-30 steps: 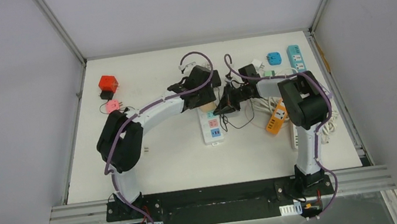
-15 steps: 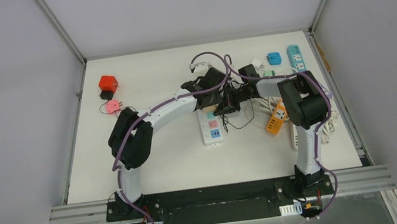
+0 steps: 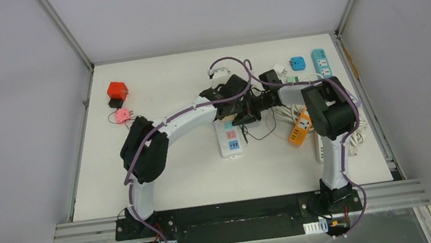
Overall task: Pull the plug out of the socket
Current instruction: Remove the plug from the socket.
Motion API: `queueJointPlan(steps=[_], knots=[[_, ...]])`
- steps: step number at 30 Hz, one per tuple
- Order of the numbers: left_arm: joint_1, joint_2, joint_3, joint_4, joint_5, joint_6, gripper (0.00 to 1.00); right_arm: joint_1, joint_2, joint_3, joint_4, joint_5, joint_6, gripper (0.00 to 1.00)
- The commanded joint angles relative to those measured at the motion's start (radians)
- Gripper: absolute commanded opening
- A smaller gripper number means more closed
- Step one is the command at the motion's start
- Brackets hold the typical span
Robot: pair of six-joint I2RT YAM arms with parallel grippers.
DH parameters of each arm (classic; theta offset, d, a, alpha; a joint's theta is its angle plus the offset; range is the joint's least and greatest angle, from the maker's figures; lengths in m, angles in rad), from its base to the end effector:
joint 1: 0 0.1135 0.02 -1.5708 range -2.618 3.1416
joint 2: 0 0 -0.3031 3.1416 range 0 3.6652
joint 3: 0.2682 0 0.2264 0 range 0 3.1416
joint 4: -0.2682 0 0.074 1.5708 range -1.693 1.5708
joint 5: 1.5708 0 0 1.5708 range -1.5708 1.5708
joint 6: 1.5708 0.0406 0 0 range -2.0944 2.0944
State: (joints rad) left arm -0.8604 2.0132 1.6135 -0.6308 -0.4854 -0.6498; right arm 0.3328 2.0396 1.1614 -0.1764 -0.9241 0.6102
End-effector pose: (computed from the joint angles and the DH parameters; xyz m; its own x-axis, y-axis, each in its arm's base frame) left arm 0.2953 -0.3142 0.2635 -0.7563 0.0586 -0.6516 0.0709 0.9975 0.0073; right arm 0.3591 0.1584 0.1686 -0.9998 0.0198 -0.0068 0.0046 0.5241 0.8517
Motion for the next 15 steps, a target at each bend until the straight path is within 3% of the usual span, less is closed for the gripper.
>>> queueJointPlan(steps=[1, 6, 10, 15], knots=[[0.059, -0.100, -0.127, 0.069, 0.250, -0.070, 0.00, 0.008, 0.064, -0.016, -0.063, 0.204, -0.060, 0.02], [0.121, -0.160, -0.238, 0.207, 0.406, -0.170, 0.00, 0.009, 0.065, -0.014, -0.064, 0.204, -0.060, 0.02], [0.125, -0.168, -0.253, 0.244, 0.454, -0.197, 0.00, 0.010, 0.064, -0.012, -0.069, 0.204, -0.060, 0.02], [0.092, -0.162, -0.199, 0.146, 0.304, -0.132, 0.00, 0.010, 0.062, -0.011, -0.070, 0.204, -0.060, 0.02]])
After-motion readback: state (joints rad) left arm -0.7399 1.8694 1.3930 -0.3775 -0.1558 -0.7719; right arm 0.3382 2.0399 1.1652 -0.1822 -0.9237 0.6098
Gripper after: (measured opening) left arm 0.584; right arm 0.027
